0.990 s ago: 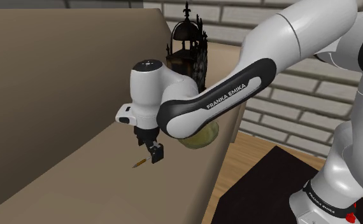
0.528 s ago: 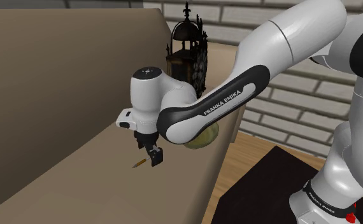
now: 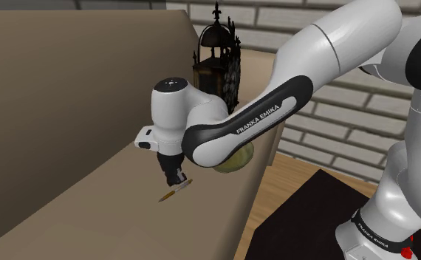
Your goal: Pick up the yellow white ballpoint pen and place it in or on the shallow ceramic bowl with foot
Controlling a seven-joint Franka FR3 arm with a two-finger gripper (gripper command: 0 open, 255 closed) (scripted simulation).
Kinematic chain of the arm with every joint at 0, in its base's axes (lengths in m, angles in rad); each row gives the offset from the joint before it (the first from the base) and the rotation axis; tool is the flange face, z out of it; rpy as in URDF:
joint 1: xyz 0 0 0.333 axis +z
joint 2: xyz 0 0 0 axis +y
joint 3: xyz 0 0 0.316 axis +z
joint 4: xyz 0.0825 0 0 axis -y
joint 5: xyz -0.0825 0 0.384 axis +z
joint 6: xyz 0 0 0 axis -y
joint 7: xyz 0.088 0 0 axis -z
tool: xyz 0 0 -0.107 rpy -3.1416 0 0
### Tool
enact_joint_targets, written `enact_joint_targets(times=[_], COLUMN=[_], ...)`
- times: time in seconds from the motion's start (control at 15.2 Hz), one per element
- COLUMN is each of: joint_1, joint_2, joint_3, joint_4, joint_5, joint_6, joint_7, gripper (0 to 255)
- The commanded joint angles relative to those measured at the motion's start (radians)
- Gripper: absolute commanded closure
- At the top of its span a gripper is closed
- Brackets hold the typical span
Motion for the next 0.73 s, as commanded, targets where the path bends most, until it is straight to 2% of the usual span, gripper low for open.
enact_joint_targets(times=[0.0,0.26,0.33,0.53,0.66], joint_1=[0.0,0.0,0.0,-0.109,-0.168], joint_2=[0.0,0.0,0.0,-0.051,-0.068], joint_3=[0.0,0.0,0.0,0.048,0.06], joint_4=[0.0,0.0,0.0,-0.007,0.013], joint_5=[0.0,0.0,0.0,0.17,0.256], joint_6=[0.0,0.0,0.0,-0.128,-0.239], joint_7=[0.0,0.0,0.0,-0.223,-0.351], gripper=[255,255,0,0,0])
